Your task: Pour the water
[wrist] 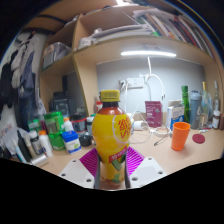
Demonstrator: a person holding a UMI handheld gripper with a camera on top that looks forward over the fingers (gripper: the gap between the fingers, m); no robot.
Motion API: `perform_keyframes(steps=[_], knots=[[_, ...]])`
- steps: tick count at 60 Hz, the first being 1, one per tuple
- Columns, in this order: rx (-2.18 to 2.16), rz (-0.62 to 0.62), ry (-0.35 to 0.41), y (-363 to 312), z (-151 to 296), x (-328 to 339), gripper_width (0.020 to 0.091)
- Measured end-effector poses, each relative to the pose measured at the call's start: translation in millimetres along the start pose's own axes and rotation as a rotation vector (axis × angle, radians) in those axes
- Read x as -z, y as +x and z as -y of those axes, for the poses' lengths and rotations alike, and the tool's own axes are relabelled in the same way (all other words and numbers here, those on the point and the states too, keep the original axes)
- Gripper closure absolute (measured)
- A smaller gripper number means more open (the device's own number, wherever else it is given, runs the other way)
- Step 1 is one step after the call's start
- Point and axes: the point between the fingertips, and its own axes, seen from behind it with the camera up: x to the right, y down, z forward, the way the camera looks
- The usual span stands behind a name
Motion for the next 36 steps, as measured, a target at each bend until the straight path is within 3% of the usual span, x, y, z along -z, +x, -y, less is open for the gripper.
perform_keyframes(steps=[11, 24, 36], knots=[[-0.477, 0.133, 0.103, 24.0, 97.3, -4.8, 0.0759], [-1.421, 0.356, 0.013, 83.7, 143.9, -29.2, 0.0763], [-1.847, 0.453, -0.007, 116.4, 148.2, -43.5, 0.0769]])
